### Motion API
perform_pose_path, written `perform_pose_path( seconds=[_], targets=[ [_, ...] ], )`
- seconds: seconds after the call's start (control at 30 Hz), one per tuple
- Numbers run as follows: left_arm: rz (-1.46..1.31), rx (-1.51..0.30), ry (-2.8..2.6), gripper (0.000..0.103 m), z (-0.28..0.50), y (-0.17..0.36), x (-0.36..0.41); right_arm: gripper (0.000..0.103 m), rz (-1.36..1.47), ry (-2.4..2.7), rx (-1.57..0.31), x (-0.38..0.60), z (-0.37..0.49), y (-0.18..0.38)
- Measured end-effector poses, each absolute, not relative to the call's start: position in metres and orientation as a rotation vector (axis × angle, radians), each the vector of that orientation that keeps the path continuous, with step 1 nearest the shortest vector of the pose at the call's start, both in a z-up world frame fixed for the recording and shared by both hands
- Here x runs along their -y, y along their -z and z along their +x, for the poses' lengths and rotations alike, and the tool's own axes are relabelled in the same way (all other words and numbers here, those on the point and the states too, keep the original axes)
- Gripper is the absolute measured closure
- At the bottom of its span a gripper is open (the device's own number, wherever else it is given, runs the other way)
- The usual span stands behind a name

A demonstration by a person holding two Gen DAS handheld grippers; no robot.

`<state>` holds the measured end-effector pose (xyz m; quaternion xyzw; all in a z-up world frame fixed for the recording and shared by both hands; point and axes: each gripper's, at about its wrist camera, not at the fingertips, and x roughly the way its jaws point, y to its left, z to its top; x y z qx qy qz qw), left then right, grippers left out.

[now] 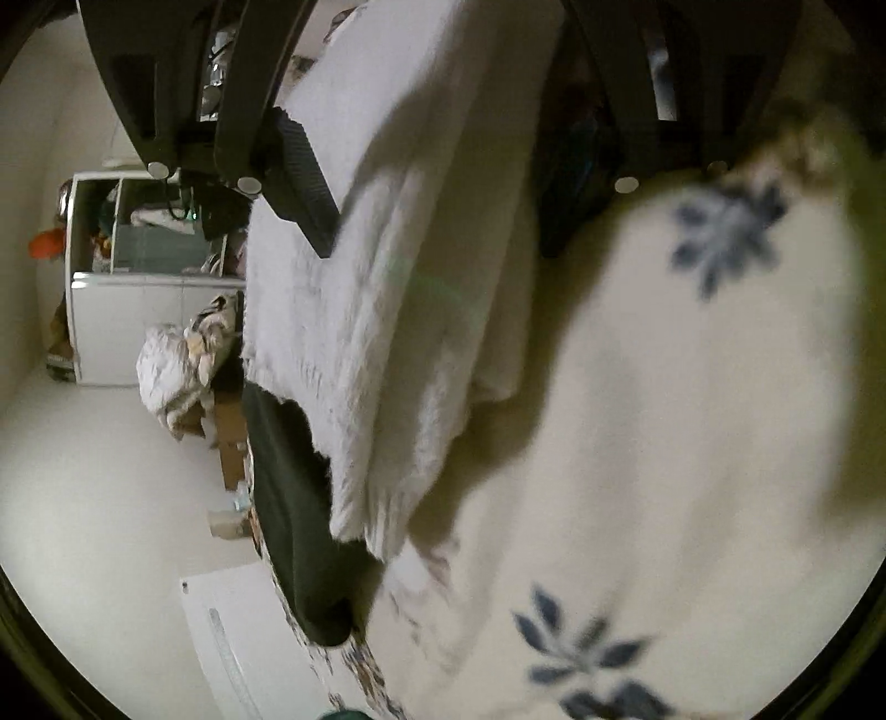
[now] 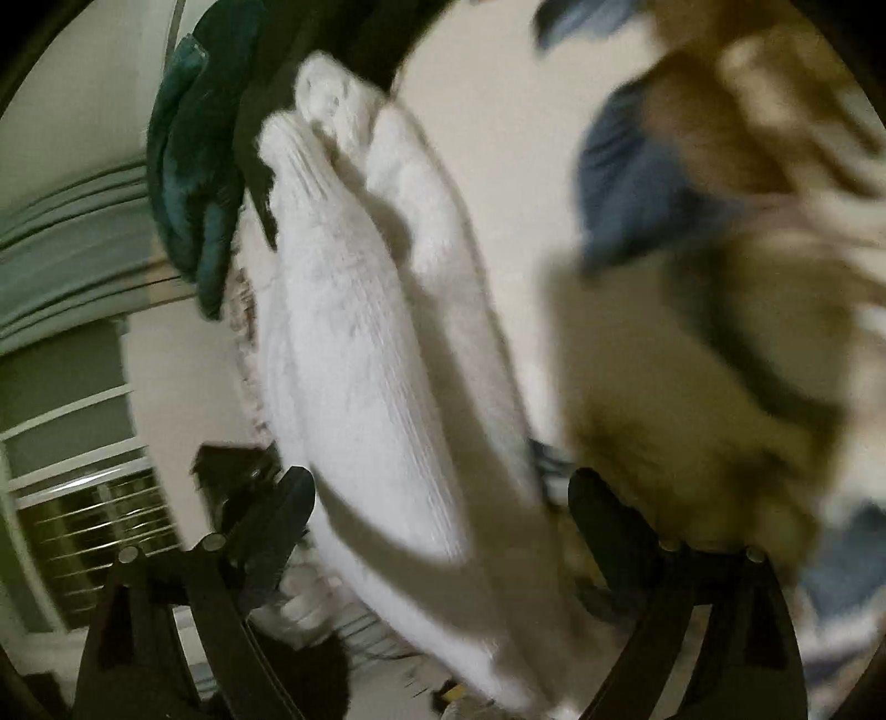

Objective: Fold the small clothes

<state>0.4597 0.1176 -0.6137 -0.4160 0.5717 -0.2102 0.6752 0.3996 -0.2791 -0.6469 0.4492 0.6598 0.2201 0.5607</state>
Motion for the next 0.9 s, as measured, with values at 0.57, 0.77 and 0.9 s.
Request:
perform_pose_path(
  seconds=[0.57, 0.77, 0.9],
  targets=[
    [-0.789, -1.176, 0.455, 0.079, 0.460, 0.538, -0.098, 0.060, 0.896, -0.574, -1.493, 0.251, 0.414, 0.589],
    [-0.743, -1.105, 0.482, 0.079, 0.481, 0.475, -0.092, 0.060, 0.847, -0.602, -1.380, 0.271, 0.422, 0.506],
    [-0.732, -1.046, 0.505, 0.079, 0.518, 0.434, -0.078, 0.060, 0.823, -0.607, -1.301, 0.287, 0.450, 0.448]
  ],
)
